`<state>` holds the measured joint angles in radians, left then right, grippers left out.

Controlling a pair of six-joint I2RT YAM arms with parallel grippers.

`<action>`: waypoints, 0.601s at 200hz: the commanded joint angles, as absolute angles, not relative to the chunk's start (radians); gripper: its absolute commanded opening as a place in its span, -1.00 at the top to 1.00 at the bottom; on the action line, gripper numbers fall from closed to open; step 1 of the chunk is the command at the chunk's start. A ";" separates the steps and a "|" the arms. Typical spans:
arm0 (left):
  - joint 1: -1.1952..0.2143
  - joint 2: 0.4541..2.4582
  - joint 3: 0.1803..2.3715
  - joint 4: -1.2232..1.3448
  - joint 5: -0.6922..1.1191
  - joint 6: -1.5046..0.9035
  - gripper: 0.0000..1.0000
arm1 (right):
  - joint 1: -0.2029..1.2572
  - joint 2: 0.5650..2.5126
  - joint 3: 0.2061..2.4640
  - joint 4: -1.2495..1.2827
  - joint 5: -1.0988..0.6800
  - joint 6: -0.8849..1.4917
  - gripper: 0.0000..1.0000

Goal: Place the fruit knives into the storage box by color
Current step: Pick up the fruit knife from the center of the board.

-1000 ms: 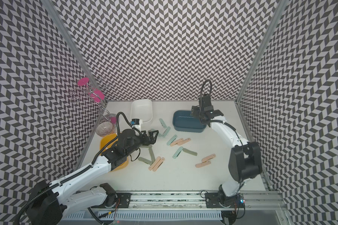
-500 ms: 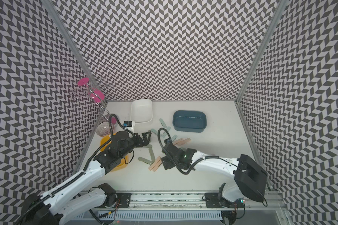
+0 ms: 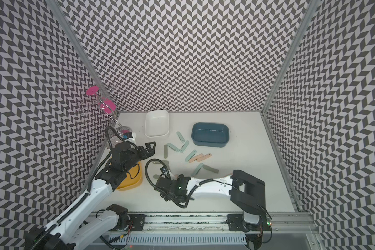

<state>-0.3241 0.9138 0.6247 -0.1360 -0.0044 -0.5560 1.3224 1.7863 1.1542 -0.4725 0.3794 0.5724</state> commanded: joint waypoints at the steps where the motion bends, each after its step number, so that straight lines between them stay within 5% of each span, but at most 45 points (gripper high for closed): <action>1: -0.316 0.895 0.622 -0.147 0.012 -0.564 -1.00 | 1.333 1.837 1.195 -0.504 0.445 0.576 -0.83; 120: -0.313 0.873 0.612 -0.141 0.026 -0.573 -1.00 | 1.335 1.938 1.205 -0.518 0.532 0.585 -0.86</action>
